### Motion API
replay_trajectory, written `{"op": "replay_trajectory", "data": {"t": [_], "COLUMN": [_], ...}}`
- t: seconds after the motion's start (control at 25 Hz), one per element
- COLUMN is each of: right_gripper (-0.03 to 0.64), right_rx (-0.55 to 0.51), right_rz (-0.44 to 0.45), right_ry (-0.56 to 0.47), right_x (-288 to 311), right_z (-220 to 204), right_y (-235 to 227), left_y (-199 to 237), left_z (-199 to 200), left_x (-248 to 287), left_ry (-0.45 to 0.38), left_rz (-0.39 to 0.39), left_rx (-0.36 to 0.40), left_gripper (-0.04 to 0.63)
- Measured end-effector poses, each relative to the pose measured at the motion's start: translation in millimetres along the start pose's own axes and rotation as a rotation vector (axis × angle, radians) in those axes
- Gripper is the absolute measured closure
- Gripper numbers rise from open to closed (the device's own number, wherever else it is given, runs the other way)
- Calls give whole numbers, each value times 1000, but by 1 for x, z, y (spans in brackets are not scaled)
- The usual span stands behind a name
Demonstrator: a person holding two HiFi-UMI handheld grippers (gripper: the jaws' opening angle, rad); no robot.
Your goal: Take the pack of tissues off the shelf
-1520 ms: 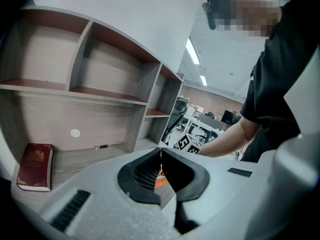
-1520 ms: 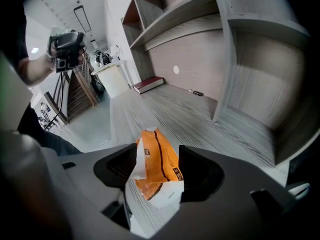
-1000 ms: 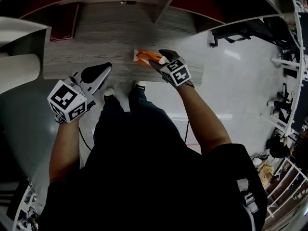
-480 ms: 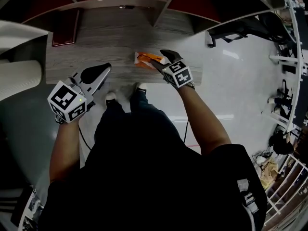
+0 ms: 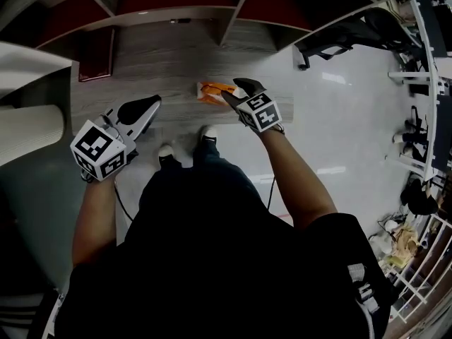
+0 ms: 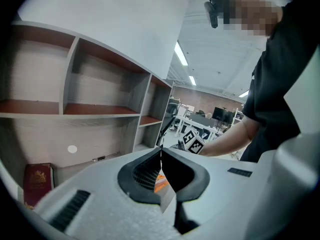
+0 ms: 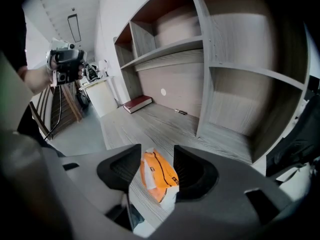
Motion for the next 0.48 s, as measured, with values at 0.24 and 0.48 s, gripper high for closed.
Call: {"op": "replay_trajectory", "data": {"t": [0.24,0.48], "right_gripper": [431,440], "right_rx": [27,78], "right_rz": [-41,-109], "right_ry": [-17,-64], "right_x": [-12,-32], "right_z": [7,13], "right_y": [8,21], "left_y": [-1,2], "left_z": [8,11], "left_x": [-15,-31], "left_ry": [-1,-2], "left_rz": [-22,-42], "left_rx": [25,50], "left_gripper": [577,577]}}
Point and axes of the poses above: the fingertips, and each gripper's own axes: x forward along the fingers, y to its left, z out of its top, the point moved 10 cm from there along -x, backward along the fingers, and after that the axes turned 10 degrees about -x, right-handed, at the moved point
